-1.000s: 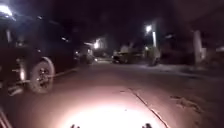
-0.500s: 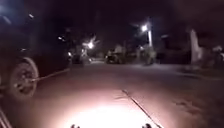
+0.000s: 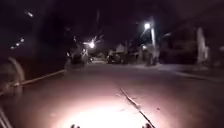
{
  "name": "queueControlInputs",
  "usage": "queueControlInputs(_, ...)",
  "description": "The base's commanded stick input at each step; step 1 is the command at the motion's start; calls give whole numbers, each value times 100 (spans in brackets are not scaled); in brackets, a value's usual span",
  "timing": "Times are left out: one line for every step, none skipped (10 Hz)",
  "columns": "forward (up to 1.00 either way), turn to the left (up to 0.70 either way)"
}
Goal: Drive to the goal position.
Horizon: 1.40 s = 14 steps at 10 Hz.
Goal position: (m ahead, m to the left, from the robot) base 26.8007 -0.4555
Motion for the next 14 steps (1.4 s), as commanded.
queueControlInputs(85,0)
queueControlInputs(85,0)
queueControlInputs(85,0)
queueControlInputs(85,0)
queueControlInputs(85,0)
queueControlInputs(85,0)
queueControlInputs(85,0)
queueControlInputs(85,0)
queueControlInputs(85,0)
queueControlInputs(85,0)
queueControlInputs(85,0)
queueControlInputs(85,0)
queueControlInputs(85,0)
queueControlInputs(85,0)
